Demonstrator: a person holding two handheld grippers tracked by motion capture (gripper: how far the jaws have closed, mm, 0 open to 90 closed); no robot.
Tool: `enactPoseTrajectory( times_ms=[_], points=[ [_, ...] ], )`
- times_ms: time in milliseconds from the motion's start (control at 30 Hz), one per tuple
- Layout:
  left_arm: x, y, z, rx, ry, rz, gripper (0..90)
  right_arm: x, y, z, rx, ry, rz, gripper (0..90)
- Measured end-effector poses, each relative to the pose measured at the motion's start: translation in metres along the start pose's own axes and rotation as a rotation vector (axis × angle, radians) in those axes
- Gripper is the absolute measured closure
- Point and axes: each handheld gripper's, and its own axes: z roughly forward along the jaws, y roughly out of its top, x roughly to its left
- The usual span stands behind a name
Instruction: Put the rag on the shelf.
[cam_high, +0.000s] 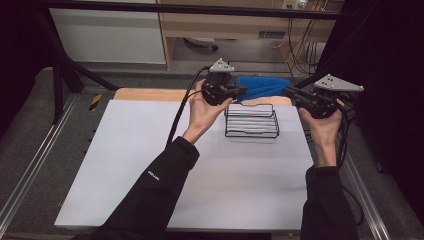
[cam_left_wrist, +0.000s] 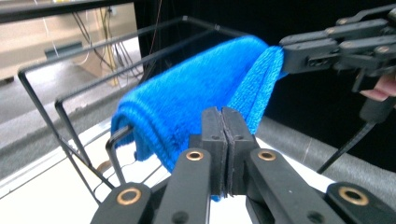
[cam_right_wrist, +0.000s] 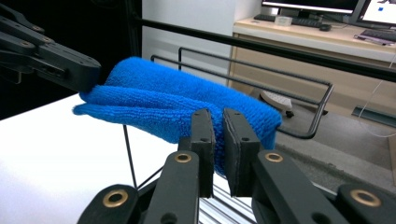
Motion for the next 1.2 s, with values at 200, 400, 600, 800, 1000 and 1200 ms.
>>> enactPoseTrajectory(
  times_ms=[200,400,600,800,1000,1200],
  points=[
    [0.000,-0.006,0.004,0.025,0.009,0.018,89.6,0.001,-0.005,0.002,0.018,0.007,0.002,79.5],
    [0.000,-0.011,0.009,0.040,0.024,0.038,89.9,0.002,0.000,-0.002,0.003,0.010,0.016,66.3],
    [0.001,-0.017,0.013,0.052,0.033,0.060,89.9,0.008,0.009,-0.001,-0.041,0.030,0.039,56.6],
    [0.002,-0.022,0.018,0.065,0.037,0.069,89.9,0.010,-0.001,0.008,0.020,0.054,0.066,78.1],
    [0.002,-0.026,0.022,0.066,0.048,0.080,89.9,0.003,-0.027,0.016,0.088,0.021,0.116,89.1],
    [0.004,-0.028,0.027,0.059,0.051,0.078,89.8,-0.002,-0.036,0.020,0.075,-0.019,0.117,88.4]
  ],
)
